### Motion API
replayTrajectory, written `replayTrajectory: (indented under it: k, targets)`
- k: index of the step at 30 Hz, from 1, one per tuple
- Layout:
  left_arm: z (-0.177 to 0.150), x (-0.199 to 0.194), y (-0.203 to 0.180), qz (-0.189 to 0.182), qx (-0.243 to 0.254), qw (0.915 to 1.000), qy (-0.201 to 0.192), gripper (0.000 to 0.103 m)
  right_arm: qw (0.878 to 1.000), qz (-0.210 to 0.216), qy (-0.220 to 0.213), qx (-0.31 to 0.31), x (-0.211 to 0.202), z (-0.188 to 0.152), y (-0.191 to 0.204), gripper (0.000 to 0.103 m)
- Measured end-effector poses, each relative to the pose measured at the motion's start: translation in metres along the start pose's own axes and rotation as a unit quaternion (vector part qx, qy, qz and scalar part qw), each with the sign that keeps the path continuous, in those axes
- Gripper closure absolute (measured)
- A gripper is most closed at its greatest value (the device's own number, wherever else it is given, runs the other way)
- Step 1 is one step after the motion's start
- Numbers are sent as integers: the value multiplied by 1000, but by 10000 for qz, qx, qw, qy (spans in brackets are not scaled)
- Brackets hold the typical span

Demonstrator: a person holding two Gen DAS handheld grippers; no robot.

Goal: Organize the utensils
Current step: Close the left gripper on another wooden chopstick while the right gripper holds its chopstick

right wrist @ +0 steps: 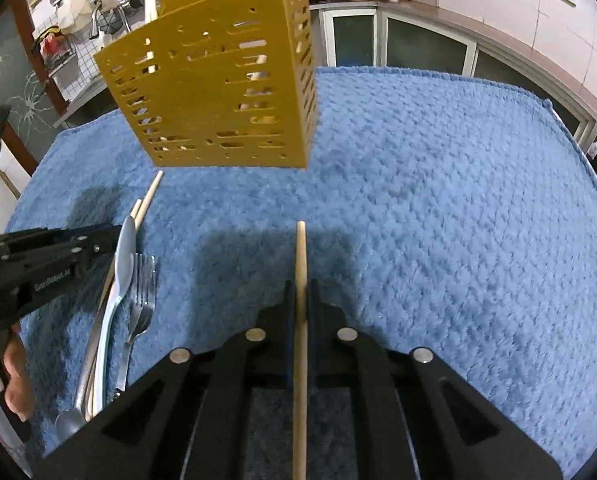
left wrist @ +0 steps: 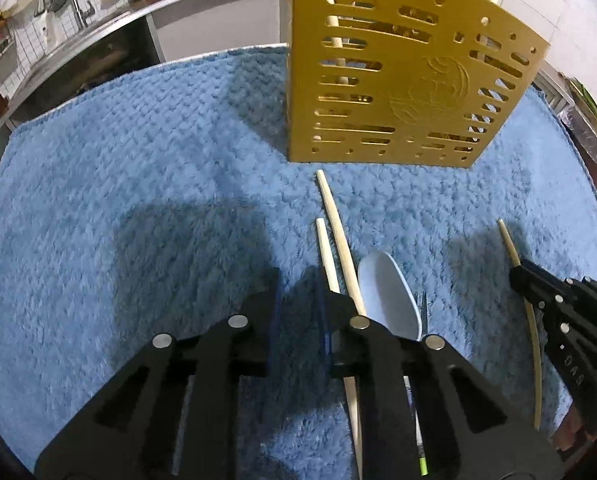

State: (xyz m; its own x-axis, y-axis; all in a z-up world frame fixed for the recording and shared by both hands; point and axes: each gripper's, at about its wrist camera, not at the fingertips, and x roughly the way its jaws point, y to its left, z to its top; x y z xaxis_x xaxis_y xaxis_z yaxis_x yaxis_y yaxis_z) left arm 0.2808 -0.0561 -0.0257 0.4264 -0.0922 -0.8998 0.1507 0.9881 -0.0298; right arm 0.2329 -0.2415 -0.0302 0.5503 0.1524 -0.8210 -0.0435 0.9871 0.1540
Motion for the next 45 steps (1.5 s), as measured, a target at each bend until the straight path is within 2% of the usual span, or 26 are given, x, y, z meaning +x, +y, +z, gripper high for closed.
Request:
replayTrajectory:
  k: [8,11,16,19,22,36,38,43,45]
  targets:
    - [2,-3,2,-280,-118,9995,-46,89,9999,-74,-39,115,-8,-6,-18,97]
    - [0,-6,-4,-305,-21,9995,-80,89,9999,-72,-7,152,-6,-7,-22,97]
    - [-4,-7,-4,-499,-98,9987,-34,88,9998,-46,-26,184,-5,-8,-23,97]
    - [-5,-5,-6,-377,-5,9993,11,88,9998,-35,-24,207,-4,-7,-24,97]
    - [-7,-6,-3,-597,-78,9982,43,88,9998,-31,-32,198,-4,-9,-24,97]
    - [-29,-15,2,-899,-190,9957,150,87,9998,-85,-15,192,-6,-12,-24,97]
    - [-31,-17,3,-907,-171,9956,149,84,9998,-74,-3,205,-7,-13,-24,97]
    - [-38,-26,10,-901,-264,9956,38,60,9997,-79,17,217,-7,-15,-26,97]
    - [-38,-29,8,-934,-221,9954,10,60,9997,-79,21,233,-8,-15,-26,97]
